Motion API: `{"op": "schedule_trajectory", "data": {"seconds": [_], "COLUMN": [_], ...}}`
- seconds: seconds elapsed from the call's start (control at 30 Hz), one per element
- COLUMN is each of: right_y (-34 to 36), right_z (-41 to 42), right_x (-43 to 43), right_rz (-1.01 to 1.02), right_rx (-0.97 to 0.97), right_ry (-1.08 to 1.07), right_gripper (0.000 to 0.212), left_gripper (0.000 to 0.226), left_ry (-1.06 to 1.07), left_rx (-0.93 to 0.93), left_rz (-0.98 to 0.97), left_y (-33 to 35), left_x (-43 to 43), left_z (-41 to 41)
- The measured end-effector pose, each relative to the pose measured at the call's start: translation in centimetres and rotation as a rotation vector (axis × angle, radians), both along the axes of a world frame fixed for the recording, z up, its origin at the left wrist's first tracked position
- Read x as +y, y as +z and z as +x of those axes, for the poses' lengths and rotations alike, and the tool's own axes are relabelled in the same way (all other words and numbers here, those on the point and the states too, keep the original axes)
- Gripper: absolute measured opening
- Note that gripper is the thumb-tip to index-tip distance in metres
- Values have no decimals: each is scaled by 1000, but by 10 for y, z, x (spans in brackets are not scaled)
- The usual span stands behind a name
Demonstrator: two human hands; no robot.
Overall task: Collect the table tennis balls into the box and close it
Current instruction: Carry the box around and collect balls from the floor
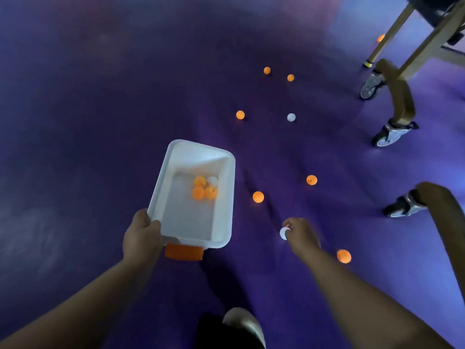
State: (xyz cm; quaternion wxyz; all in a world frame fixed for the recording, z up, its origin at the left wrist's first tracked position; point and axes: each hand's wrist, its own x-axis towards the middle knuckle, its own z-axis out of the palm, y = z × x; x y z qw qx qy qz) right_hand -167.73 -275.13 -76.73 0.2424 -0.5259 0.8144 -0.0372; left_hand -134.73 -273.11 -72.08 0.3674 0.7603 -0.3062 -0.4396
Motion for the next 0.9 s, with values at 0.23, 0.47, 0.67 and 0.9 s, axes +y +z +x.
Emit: {"op": "schedule_trajectory", "data": {"seconds": [0.23,0.47,0.67,0.9], "right_y": [-65,-53,15,-22], "right_z": [-11,8,78,60], "right_x": [-25,-58,-108,-134], "right_rz": [41,-332,-542,-517], "right_rx": [291,-212,-640,-264], "right_ry": [85,-113,23,3], "right_gripper": [36,17,13,14], "left_gripper": [25,20,5,23], "left_ry": [-16,-39,-113,-212], "left_rx": [-80,-134,-350,-485], "left_rz": [-25,46,122,91], "left_y": [-28,-53,-51,-49], "left_x": [-51,-66,-74,-95], "left_z": [-22,-43,-46,-42]}}
